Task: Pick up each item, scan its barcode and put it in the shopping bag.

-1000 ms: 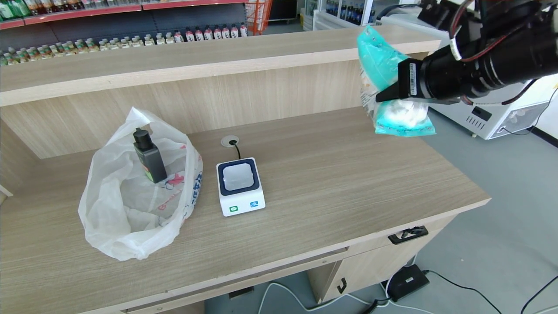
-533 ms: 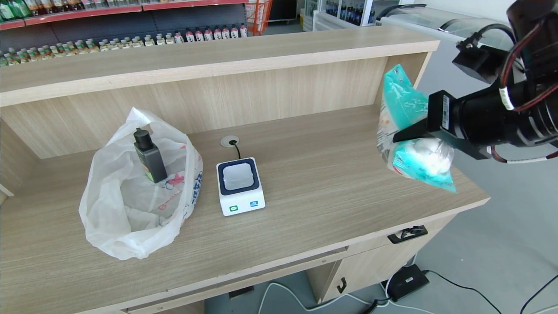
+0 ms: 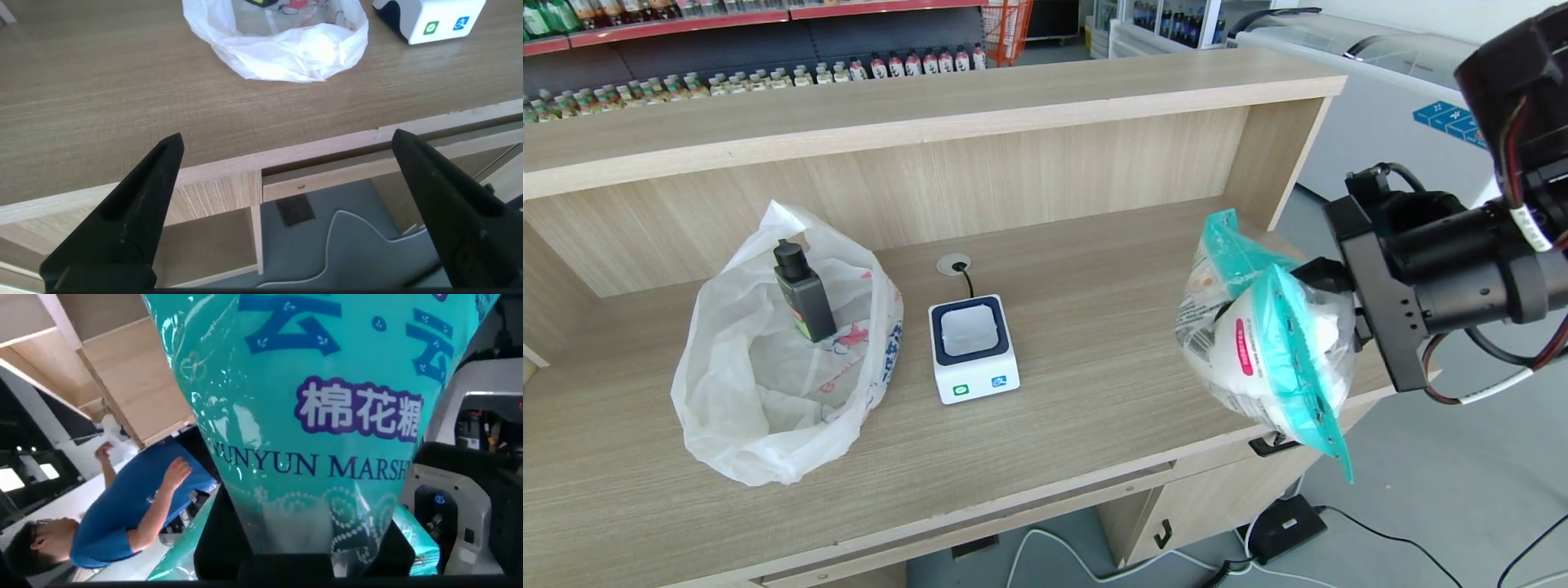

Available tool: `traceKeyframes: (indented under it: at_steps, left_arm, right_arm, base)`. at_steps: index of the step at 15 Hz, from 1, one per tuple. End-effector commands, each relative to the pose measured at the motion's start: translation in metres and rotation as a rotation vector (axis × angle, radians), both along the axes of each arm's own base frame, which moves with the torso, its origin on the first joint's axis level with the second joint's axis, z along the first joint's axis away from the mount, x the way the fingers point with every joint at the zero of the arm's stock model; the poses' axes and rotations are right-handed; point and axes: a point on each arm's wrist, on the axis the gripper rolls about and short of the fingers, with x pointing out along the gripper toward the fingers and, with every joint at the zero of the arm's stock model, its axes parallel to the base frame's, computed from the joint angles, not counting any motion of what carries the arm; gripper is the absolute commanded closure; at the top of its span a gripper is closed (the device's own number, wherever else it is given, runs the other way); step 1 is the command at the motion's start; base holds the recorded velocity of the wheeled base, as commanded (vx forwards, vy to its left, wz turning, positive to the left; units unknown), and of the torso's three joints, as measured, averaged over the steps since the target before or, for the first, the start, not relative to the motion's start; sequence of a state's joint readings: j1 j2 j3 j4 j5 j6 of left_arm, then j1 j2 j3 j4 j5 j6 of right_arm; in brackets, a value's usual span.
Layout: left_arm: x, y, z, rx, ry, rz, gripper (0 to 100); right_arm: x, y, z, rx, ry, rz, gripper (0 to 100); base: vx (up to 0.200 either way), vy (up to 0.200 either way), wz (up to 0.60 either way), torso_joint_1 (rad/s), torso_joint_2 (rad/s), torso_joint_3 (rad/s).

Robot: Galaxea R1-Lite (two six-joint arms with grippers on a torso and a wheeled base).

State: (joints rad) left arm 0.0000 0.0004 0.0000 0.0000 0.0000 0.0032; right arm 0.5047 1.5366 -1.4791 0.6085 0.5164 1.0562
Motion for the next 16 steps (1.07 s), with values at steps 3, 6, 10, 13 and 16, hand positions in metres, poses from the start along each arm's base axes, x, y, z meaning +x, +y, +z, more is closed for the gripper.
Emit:
traceKeyframes:
  at_steps: [3, 6, 10, 13, 16]
  left_arm:
    - [0.000, 0.000, 0.000, 0.000, 0.000, 0.000, 0]
    - [0.000, 0.000, 0.000, 0.000, 0.000, 0.000, 0]
    - [0.000, 0.000, 0.000, 0.000, 0.000, 0.000, 0]
    - [0.000, 0.000, 0.000, 0.000, 0.000, 0.000, 0]
    - [0.000, 0.000, 0.000, 0.000, 0.000, 0.000, 0]
  right_arm:
    - [0.002, -0.003, -0.004, 0.039, -0.012, 0.095, 100]
    - [0.004, -0.007, -0.010, 0.068, -0.100, 0.186, 100]
    - [0.008, -0.003, -0.021, 0.200, -0.158, 0.149, 100]
    - [0.008, -0.001, -0.012, 0.368, -0.149, 0.145, 100]
    - [0.009, 0.000, -0.004, 0.504, -0.115, 0.116, 100]
  base:
    - [0.000, 0.000, 0.00, 0.000, 0.00, 0.000]
    - [0.000, 0.000, 0.00, 0.000, 0.00, 0.000]
    - [0.000, 0.000, 0.00, 0.000, 0.00, 0.000]
    - [0.000, 0.000, 0.00, 0.000, 0.00, 0.000]
    - [0.000, 0.000, 0.00, 0.000, 0.00, 0.000]
